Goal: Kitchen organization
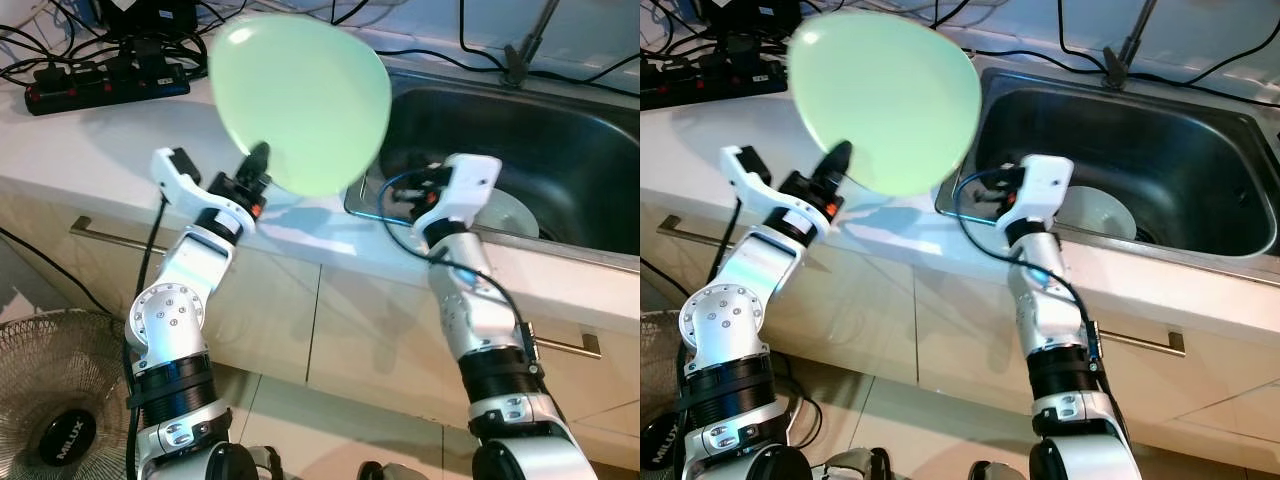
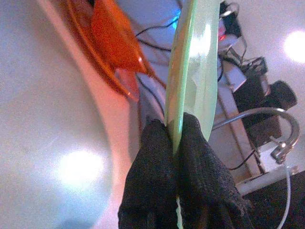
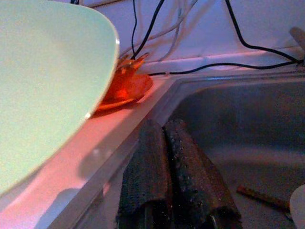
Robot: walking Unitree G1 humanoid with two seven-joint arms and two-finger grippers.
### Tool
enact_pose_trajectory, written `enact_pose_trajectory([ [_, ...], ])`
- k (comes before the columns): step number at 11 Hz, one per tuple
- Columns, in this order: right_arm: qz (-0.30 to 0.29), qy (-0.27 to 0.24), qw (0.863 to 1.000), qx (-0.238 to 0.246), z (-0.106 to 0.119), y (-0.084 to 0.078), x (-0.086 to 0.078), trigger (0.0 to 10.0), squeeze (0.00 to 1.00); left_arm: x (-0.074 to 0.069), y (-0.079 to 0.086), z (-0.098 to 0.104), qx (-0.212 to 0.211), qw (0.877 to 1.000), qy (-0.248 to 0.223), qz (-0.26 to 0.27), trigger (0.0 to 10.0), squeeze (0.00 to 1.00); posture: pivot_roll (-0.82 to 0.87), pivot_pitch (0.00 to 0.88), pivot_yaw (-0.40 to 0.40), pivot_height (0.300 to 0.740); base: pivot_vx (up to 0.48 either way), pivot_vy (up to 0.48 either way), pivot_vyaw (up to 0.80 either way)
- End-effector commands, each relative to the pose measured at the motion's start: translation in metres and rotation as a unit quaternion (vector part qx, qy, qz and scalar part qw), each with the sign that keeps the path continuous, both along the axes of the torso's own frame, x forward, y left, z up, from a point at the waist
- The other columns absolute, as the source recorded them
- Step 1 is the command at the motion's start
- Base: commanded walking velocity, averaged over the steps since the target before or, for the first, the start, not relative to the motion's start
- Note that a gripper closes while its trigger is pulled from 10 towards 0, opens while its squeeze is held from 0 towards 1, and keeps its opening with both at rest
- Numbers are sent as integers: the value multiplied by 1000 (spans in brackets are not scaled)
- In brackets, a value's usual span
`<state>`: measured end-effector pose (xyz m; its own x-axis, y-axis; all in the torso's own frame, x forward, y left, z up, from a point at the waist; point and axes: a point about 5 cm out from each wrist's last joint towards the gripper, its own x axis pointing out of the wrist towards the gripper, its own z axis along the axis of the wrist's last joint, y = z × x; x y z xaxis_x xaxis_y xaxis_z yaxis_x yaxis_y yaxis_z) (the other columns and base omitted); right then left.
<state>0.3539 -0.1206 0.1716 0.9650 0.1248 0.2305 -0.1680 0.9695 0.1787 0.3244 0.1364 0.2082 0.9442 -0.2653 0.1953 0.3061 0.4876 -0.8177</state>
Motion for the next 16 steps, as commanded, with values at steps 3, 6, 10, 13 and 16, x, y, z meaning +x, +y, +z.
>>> enact_pose_trajectory([
  [3,17,4,995,100,10,-5,4,10000,1000,4,-20,23,-10,997,-64,-37,10000,0,43,50,-27,740,0,0,0],
  [6,92,0,969,228,25,1,2,10000,94,6,-26,20,5,997,-61,-40,10000,0,42,36,-24,740,0,0,0],
  [10,103,10,958,266,24,-4,1,10000,1000,6,-29,20,6,997,-66,-49,10000,0,41,29,-23,740,0,0,0],
  [13,139,12,944,298,27,1,-2,10000,0,5,-33,18,11,996,-67,-66,10000,0,43,41,-22,740,0,0,0],
  [16,137,29,942,306,20,2,-2,10000,0,2,-38,20,12,993,-79,-84,10000,0,49,54,-22,740,0,0,0],
])
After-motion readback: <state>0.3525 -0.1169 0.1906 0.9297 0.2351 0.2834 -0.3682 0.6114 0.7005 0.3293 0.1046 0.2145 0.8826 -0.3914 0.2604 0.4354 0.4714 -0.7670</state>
